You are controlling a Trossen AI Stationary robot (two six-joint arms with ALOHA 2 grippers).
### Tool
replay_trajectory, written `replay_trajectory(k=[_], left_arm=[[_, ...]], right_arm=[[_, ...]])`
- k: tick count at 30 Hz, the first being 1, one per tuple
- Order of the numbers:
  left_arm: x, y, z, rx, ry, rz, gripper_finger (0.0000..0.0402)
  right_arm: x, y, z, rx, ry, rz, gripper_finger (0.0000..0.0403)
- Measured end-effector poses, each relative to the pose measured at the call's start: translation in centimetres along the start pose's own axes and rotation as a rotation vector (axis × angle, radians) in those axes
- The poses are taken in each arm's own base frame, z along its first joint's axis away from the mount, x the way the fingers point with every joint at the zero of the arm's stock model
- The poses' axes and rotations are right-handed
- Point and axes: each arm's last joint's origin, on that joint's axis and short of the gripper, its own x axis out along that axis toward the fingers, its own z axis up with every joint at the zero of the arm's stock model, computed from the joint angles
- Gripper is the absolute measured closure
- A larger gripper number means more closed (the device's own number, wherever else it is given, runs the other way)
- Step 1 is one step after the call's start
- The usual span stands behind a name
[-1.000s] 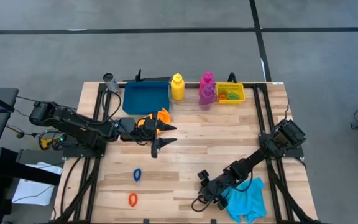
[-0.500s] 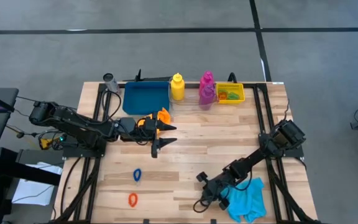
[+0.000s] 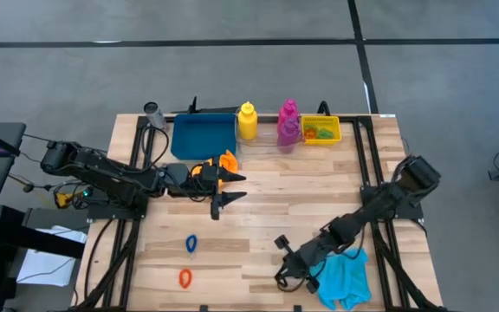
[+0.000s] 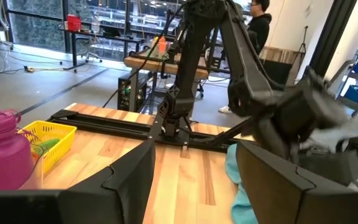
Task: Pick & Place Sports Items
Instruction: Put the black spring keychain into the yellow bin
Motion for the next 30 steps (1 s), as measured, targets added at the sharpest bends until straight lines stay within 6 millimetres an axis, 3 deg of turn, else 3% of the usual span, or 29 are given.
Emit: replay_trajectory(k=[7, 12, 23, 30], left_arm=[[0.0, -0.1, 0.3, 0.000, -0.032, -0.008, 0.0179], [-0.1, -0.2, 1.1, 0.082, -0.115, -0.013, 0.0179], [-0.1, -0.2, 1.4, 0.165, -0.140, -0.008, 0.0179], [-0.1, -0.2, 1.2, 0.164, -0.120, -0.005, 0.0179]], right_arm=[[-6.0, -1.0, 4.9, -0.015, -0.186, -0.362, 0.0401], [-9.7, -1.8, 6.7, 0.059, -0.255, -0.682, 0.0402], [-12.7, -3.6, 6.2, 0.193, -0.087, -1.514, 0.0402], [-13.8, -7.4, 5.7, 0.229, -0.002, -1.674, 0.0402]])
